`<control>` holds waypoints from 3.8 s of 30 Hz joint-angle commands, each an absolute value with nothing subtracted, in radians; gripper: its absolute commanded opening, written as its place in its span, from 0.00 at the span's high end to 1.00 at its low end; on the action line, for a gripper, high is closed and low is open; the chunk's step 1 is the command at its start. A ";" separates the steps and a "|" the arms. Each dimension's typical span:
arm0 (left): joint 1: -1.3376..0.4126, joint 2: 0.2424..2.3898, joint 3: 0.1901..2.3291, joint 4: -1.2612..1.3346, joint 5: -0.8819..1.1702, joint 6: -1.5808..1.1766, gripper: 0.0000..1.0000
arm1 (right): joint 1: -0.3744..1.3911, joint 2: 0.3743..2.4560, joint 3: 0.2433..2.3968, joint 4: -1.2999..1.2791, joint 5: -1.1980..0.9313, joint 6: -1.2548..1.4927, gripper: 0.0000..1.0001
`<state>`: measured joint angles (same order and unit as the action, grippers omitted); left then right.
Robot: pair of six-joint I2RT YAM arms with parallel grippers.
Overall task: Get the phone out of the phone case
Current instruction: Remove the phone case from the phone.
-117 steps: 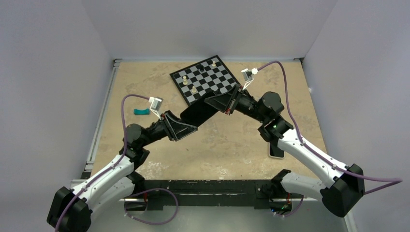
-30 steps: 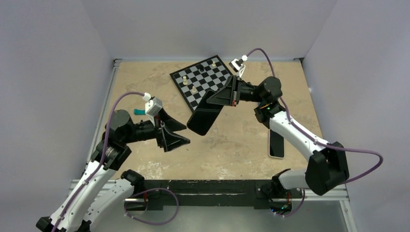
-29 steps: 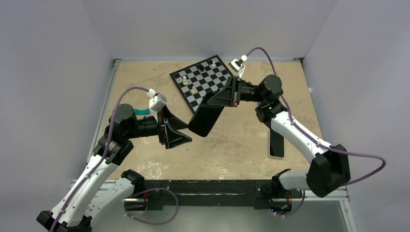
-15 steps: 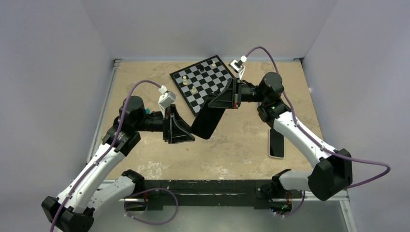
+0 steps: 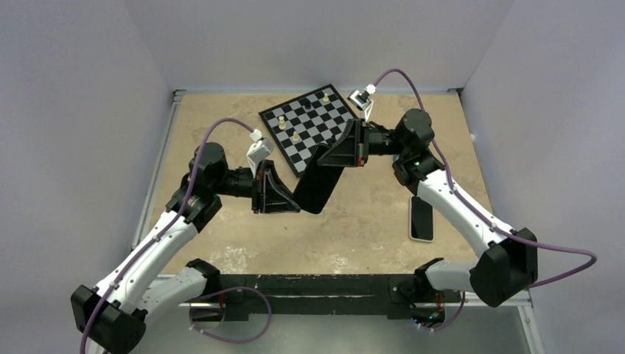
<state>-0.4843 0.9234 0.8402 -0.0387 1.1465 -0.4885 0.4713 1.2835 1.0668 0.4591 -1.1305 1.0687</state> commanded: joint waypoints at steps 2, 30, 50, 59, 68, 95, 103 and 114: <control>-0.481 0.894 0.777 0.292 1.308 -0.335 1.00 | 0.488 1.272 1.033 0.798 -1.208 1.360 1.00; -0.471 1.001 0.898 0.194 0.992 -0.281 1.00 | 0.544 1.465 1.124 1.374 -1.167 1.776 1.00; -0.471 0.828 0.809 -0.017 1.046 -0.262 0.41 | 0.508 1.473 1.156 0.950 -1.125 1.376 1.00; -0.472 0.845 0.797 0.142 1.145 -0.369 0.35 | 0.508 1.468 1.172 0.862 -1.118 1.303 1.00; -0.472 0.894 0.822 0.182 1.160 -0.383 0.70 | 0.508 1.460 1.151 0.966 -1.114 1.392 1.00; -0.463 0.955 0.795 0.569 1.147 -0.379 1.00 | 0.569 1.661 1.132 1.477 -1.053 1.925 1.00; -0.425 0.998 0.830 0.357 0.990 -0.300 1.00 | 0.589 1.645 1.107 1.558 -1.018 1.970 1.00; -0.413 0.999 0.794 0.455 0.993 -0.318 1.00 | 0.626 1.668 1.127 1.641 -0.999 2.043 1.00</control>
